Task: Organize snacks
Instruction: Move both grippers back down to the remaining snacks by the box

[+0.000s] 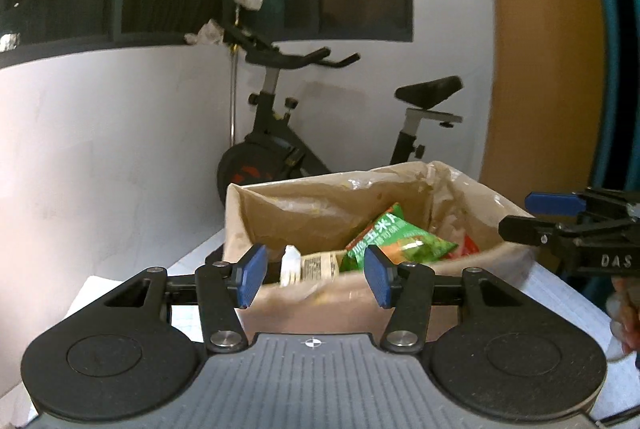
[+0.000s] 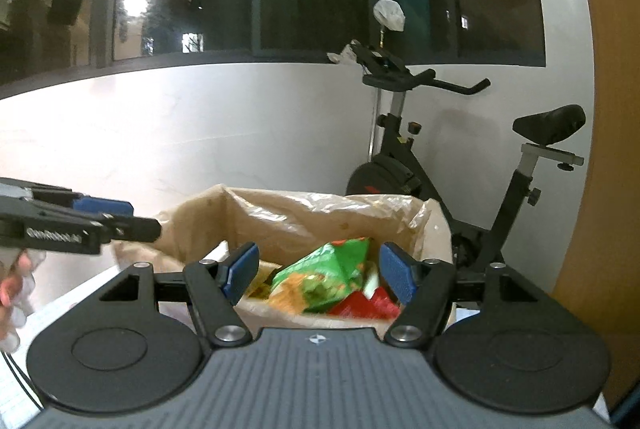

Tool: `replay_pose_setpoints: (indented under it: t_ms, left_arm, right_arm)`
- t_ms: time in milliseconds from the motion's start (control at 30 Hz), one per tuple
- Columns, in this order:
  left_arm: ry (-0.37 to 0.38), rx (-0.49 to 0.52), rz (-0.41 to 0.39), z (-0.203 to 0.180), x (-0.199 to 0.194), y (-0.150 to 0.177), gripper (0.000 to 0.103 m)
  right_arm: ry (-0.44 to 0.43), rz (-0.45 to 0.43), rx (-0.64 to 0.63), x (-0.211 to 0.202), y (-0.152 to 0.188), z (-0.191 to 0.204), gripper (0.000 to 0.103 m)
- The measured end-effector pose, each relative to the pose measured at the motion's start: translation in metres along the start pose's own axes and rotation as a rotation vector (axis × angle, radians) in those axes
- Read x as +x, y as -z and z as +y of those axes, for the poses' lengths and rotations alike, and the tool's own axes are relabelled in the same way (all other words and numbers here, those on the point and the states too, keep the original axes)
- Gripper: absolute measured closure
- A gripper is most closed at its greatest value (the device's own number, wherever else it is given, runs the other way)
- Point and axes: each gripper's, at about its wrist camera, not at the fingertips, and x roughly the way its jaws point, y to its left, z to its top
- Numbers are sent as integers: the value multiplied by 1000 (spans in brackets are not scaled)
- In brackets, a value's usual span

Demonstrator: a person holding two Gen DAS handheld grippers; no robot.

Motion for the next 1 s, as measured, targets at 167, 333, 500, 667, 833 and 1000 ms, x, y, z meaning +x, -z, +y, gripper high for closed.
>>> replay_pose_setpoints:
  t_ms: [167,333,500,667,833,1000]
  left_arm:
    - [-3,-4,8,9,-23,23,47]
    - [7,-58,70,15,-20,46,47]
    - [17,-86,153,12,-1,70,47]
    - [33,-94,204,3,14,90,47]
    - [29,-103,239,2,22,107,47]
    - [11,-119,261,9,28,116,47]
  right_arm:
    - [-16,-24,3,-23,17,6,33]
    - [5,-33,28,-35,39,9,33]
    - [39,15,63,-32,64,10,33]
    - [40,89,82,-22,91,12,33]
    - [28,164,84,-6,118,20,33]
    - [38,259,116,21,144,24,33]
